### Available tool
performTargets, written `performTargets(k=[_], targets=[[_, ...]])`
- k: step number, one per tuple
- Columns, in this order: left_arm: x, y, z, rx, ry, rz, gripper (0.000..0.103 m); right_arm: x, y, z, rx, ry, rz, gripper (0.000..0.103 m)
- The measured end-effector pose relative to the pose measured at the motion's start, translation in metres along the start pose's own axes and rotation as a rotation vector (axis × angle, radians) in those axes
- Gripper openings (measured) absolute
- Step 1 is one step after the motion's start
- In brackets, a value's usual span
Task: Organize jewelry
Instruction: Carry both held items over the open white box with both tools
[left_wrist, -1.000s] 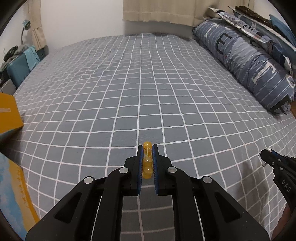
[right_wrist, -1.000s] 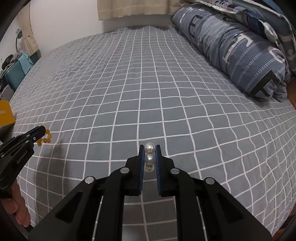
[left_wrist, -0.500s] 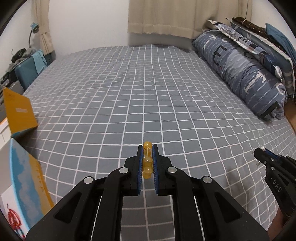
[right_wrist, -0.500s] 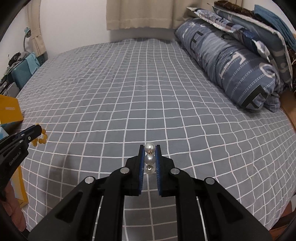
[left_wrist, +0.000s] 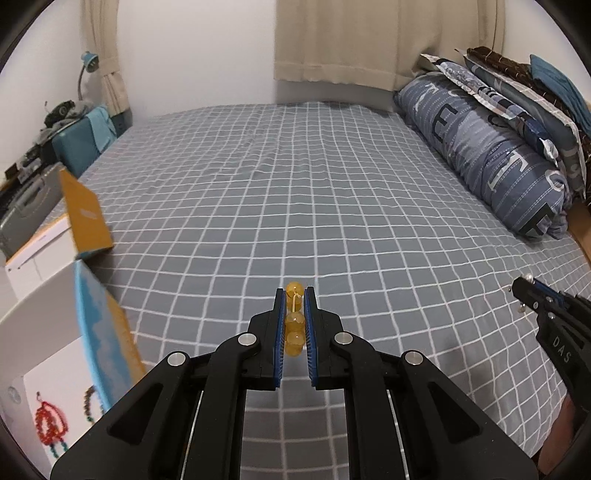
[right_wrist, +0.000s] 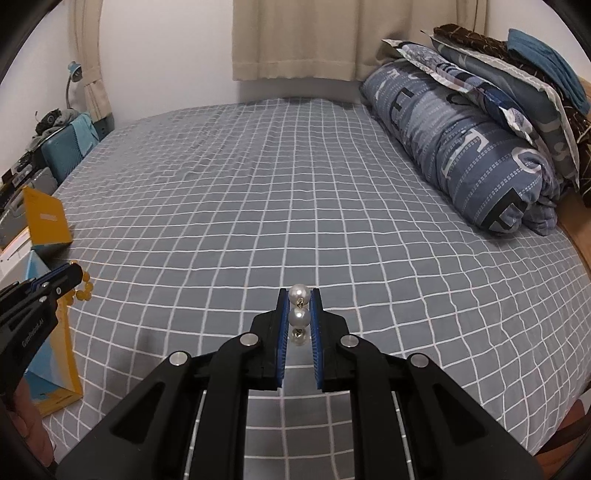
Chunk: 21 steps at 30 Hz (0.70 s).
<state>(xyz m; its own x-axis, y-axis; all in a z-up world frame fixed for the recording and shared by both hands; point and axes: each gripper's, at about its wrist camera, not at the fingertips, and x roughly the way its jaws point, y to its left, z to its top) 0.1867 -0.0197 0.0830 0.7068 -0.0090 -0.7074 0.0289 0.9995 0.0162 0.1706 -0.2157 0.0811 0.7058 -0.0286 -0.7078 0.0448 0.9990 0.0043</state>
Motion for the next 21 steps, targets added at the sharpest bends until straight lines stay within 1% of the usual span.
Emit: performTargets(k=[5,12,16,21], targets=[[-0.020,0.022,-0.015,-0.018,-0.001,0.034,0.009,-0.011,0.023,-0.006,-0.030,-0.004,0.026,0.010],[-0.053,0.051,-0.024,-0.059,-0.020,0.072,0.009,-0.025,0.067,-0.014,-0.086,-0.002,0.080,0.010],[-0.074,0.071,-0.032,-0.092,-0.034,0.093,0.009,-0.036,0.099,-0.014,-0.121,-0.011,0.127,0.010],[-0.096,0.103,-0.045,-0.139,-0.039,0.140,0.009,-0.047,0.144,-0.017,-0.171,-0.023,0.172,0.010]])
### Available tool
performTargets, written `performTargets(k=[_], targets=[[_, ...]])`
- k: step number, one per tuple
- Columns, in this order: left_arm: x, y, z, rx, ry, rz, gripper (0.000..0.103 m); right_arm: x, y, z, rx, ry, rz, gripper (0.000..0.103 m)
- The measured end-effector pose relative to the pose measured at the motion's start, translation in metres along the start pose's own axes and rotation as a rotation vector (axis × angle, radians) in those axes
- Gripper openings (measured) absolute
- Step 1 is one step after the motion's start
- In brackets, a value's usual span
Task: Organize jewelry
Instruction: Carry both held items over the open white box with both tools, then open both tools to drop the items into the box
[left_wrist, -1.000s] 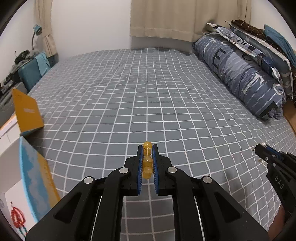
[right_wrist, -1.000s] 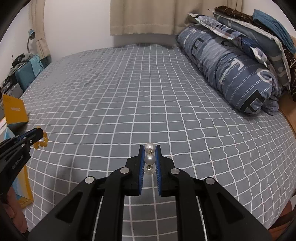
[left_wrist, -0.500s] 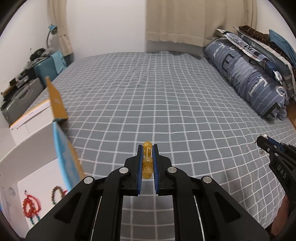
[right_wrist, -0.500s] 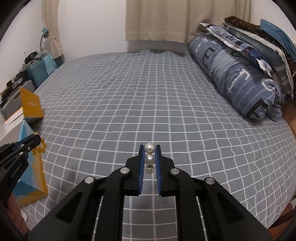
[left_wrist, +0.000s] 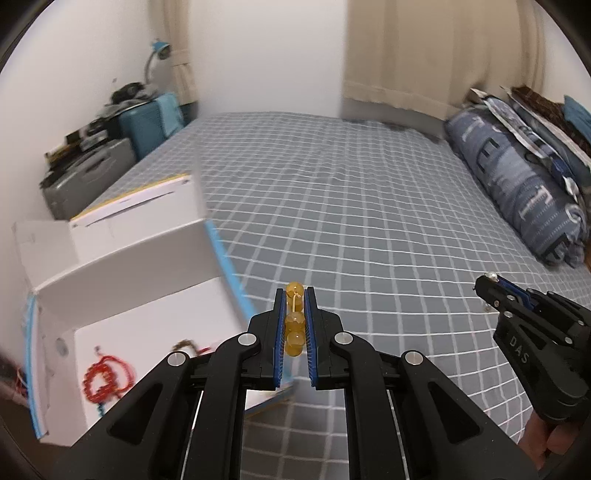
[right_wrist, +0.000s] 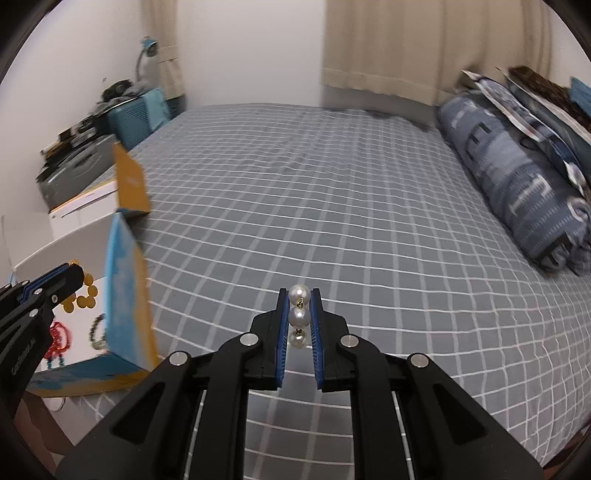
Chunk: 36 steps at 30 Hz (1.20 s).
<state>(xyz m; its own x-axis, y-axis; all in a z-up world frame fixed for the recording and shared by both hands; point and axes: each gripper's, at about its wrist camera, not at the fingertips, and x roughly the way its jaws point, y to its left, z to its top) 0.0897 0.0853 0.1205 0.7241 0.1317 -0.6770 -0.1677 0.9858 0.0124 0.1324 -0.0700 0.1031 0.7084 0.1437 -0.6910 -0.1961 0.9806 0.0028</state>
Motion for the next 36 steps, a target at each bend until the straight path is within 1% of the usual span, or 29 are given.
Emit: performTargets(k=[6,15,19,22,24,26,29,36], targets=[[-0.013,0.060,-0.013,-0.070,0.001,0.073,0.009,0.003,0.060,0.004,-0.066,-0.009,0.055,0.010],[-0.016,0.149,-0.037,-0.194,0.029,0.181,0.009,0.011,0.153,0.006,-0.163,-0.018,0.168,0.010],[-0.014,0.180,-0.050,-0.237,0.050,0.224,0.009,0.018,0.195,0.003,-0.216,-0.007,0.216,0.010],[-0.005,0.199,-0.059,-0.263,0.080,0.252,0.009,0.030,0.220,-0.003,-0.250,0.019,0.229,0.010],[0.001,0.208,-0.064,-0.277,0.101,0.265,0.009,0.040,0.232,-0.007,-0.267,0.043,0.232,0.010],[0.006,0.215,-0.069,-0.288,0.118,0.270,0.009,0.055,0.243,-0.012,-0.277,0.087,0.228,0.010],[0.011,0.224,-0.074,-0.295,0.134,0.282,0.009,0.072,0.251,-0.017,-0.283,0.139,0.219,0.010],[0.023,0.238,-0.080,-0.322,0.171,0.295,0.010,0.089,0.257,-0.023,-0.296,0.179,0.214,0.010]])
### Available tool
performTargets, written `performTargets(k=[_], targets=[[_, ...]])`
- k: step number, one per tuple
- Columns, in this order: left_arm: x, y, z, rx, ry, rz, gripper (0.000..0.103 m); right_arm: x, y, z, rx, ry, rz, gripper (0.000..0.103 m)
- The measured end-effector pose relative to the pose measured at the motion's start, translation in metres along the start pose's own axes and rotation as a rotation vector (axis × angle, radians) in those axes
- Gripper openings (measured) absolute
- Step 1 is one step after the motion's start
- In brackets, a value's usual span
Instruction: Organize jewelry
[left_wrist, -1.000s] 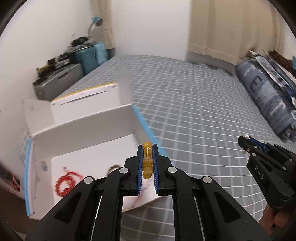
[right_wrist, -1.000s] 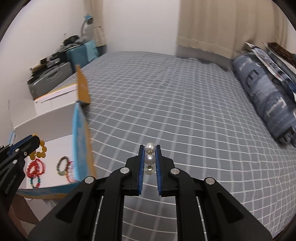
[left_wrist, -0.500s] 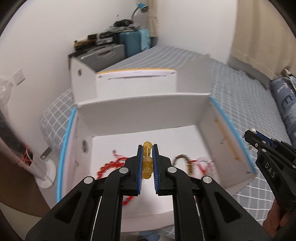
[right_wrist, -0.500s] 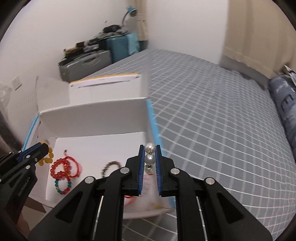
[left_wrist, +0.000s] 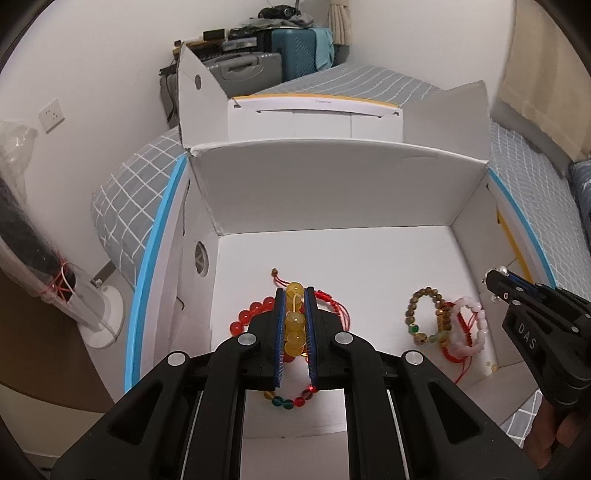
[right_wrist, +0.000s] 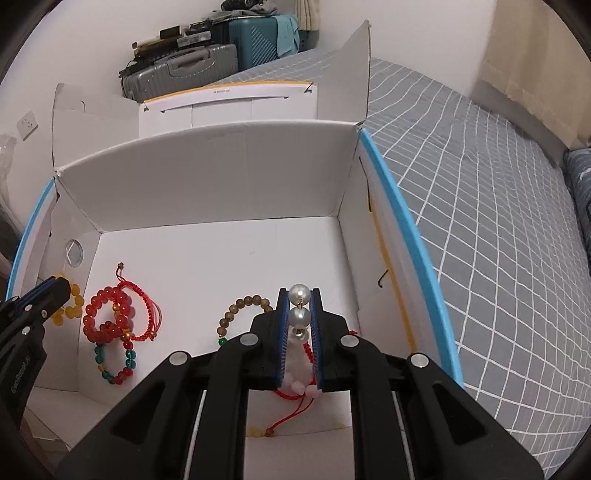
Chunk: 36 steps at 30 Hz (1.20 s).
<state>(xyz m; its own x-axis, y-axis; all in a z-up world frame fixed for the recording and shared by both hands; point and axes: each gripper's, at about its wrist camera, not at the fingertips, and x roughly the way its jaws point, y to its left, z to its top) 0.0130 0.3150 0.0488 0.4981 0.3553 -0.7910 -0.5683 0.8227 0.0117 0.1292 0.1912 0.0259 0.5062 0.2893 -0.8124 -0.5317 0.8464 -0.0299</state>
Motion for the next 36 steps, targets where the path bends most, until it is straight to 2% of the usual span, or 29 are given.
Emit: performTargets(k=[6,8,10,13,16,17,19,21,24,31,36], targets=[[0.006,0.003,-0.001,-0.014,0.017,0.004,0.012,0.005,0.000,0.004,0.007,0.016,0.023,0.011],[0.004,0.005,-0.002,-0.021,0.015,0.001,0.013,0.000,0.002,0.003,-0.005,0.005,0.038,0.019],[0.000,0.007,-0.003,-0.029,0.006,-0.001,0.027,-0.011,0.003,0.001,-0.011,-0.035,0.042,0.050],[-0.015,0.010,-0.008,-0.048,-0.029,-0.007,0.054,-0.033,0.000,-0.005,-0.015,-0.094,0.062,0.064],[-0.031,0.012,-0.014,-0.052,-0.068,-0.009,0.071,-0.055,-0.005,-0.011,-0.006,-0.147,0.069,0.079],[-0.039,0.012,-0.017,-0.049,-0.085,-0.008,0.073,-0.063,-0.006,-0.014,-0.003,-0.165,0.070,0.080],[-0.053,0.013,-0.025,-0.046,-0.114,-0.013,0.086,-0.077,-0.009,-0.020,0.003,-0.194,0.075,0.087],[-0.064,0.015,-0.032,-0.047,-0.142,-0.016,0.092,-0.089,-0.012,-0.027,0.007,-0.219,0.075,0.093],[-0.080,0.017,-0.047,-0.041,-0.179,-0.009,0.097,-0.104,-0.013,-0.045,-0.001,-0.250,0.075,0.095],[-0.095,0.013,-0.082,-0.021,-0.205,-0.019,0.097,-0.109,-0.017,-0.083,-0.005,-0.253,0.071,0.095],[-0.099,0.005,-0.096,0.000,-0.218,-0.013,0.097,-0.107,-0.020,-0.101,-0.011,-0.239,0.080,0.095]])
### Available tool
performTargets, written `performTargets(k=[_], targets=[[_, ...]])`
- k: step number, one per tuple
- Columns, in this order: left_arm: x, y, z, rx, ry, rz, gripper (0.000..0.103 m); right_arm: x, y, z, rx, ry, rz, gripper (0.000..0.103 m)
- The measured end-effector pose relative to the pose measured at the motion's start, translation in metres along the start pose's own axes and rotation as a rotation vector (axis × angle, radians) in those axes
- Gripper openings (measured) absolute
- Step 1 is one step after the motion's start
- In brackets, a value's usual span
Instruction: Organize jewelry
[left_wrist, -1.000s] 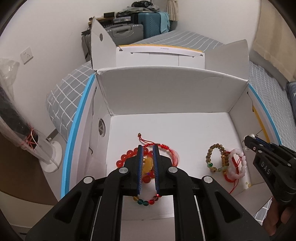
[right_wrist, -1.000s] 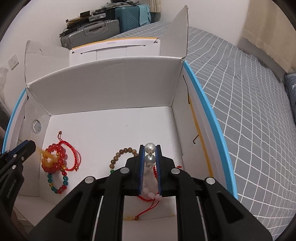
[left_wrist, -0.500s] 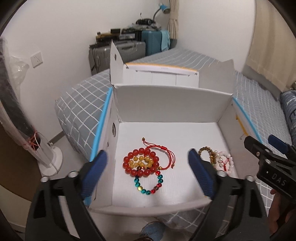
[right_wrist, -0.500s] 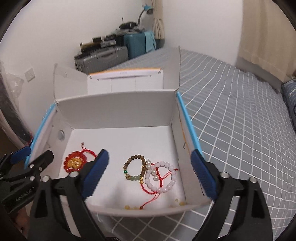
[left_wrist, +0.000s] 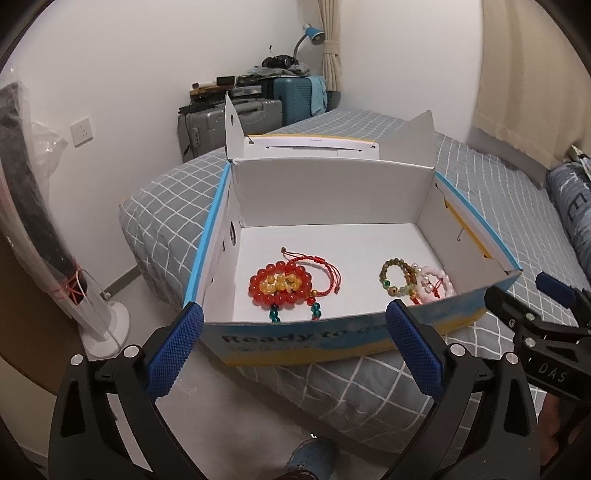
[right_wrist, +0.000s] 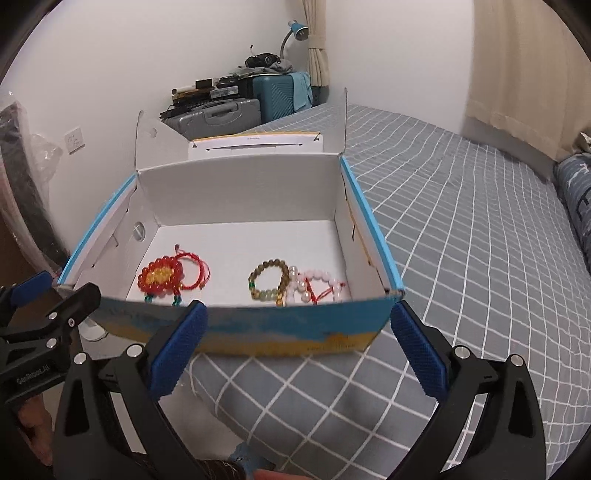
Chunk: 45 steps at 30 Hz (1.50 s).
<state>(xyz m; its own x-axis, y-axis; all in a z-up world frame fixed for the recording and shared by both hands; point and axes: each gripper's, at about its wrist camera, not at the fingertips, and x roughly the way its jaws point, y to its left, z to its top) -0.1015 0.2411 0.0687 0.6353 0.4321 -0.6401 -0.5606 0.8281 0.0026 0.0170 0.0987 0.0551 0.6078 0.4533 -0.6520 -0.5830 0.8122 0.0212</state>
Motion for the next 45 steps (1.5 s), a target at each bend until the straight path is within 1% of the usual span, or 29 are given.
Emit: performTargets(k=[5,9,12,16,34,41,45], targets=[[-0.005,-0.003,-0.007,-0.012,-0.025,0.013,0.097,-0.002,-0.001,-0.006,-0.008,0.007,0.013,0.095],[-0.003,-0.005,-0.009,-0.011,-0.021,0.011,0.097,-0.003,-0.004,-0.006,-0.011,0.004,0.010,0.095],[-0.003,-0.007,-0.010,-0.010,-0.020,-0.009,0.097,-0.004,-0.006,-0.007,0.002,0.003,0.006,0.095],[-0.004,-0.009,-0.012,-0.002,-0.022,-0.006,0.097,-0.005,-0.007,-0.006,0.008,-0.002,0.006,0.095],[-0.003,-0.004,-0.013,-0.022,-0.015,0.007,0.097,-0.008,-0.010,-0.005,0.007,-0.008,-0.002,0.095],[0.000,-0.010,-0.012,-0.004,0.002,0.020,0.097,-0.007,-0.012,-0.005,0.011,-0.006,-0.005,0.095],[-0.001,-0.013,-0.012,0.000,-0.001,0.019,0.097,-0.007,-0.012,-0.004,0.010,-0.007,-0.008,0.095]])
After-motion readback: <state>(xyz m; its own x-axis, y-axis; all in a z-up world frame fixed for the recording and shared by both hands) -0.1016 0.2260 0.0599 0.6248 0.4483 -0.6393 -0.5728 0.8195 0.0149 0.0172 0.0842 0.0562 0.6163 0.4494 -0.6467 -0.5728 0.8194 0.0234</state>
